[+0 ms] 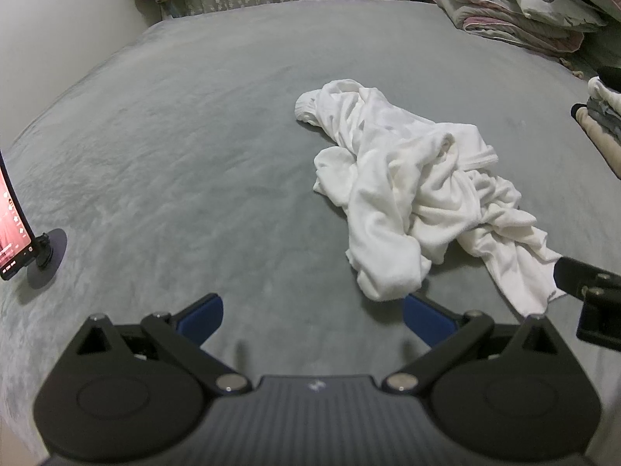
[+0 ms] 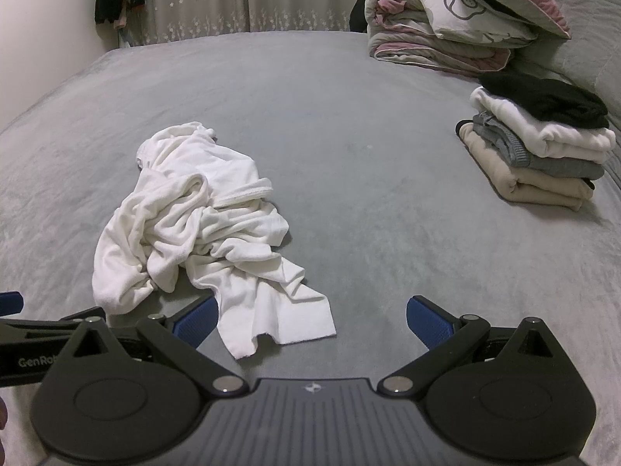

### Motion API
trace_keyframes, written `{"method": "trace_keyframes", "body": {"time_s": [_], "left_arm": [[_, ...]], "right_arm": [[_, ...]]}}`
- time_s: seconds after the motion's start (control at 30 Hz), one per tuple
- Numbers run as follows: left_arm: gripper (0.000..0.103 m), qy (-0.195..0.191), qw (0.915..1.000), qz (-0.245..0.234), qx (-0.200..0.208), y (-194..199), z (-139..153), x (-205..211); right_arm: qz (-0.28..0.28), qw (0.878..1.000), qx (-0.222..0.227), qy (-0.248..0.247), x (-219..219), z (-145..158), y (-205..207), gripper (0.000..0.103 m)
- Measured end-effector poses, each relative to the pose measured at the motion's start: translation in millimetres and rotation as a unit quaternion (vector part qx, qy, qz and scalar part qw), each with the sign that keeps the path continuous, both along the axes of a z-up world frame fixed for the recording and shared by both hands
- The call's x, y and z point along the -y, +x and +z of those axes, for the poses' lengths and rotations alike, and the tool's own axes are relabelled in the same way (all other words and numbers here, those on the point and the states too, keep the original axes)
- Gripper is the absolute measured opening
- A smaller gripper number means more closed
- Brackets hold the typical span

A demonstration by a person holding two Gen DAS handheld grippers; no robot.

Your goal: Fold clothes

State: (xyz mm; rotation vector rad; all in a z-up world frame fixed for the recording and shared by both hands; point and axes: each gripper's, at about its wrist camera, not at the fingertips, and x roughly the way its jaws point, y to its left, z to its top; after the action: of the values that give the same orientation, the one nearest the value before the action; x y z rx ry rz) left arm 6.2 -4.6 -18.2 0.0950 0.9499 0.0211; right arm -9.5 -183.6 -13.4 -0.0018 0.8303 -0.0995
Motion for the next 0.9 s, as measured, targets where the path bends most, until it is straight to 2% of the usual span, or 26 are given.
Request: {"method": "trace_keyframes", "body": {"time_s": [0.6,0.9], "left_arm": [[0.103,0.000,1.0000,-0.003,-0.008,0.5,-1.4,-0.3],[0.103,-0.015,0.9994,0.007,-0.030,13.6,-2.7,-9.3]], "right_arm": [[0.002,1.000,-0.003,0.000,0.5,-1.3,0.2,0.103],[0.005,1.000,-0.012,0.015,6.1,-3.5,5.9,0.103]]}}
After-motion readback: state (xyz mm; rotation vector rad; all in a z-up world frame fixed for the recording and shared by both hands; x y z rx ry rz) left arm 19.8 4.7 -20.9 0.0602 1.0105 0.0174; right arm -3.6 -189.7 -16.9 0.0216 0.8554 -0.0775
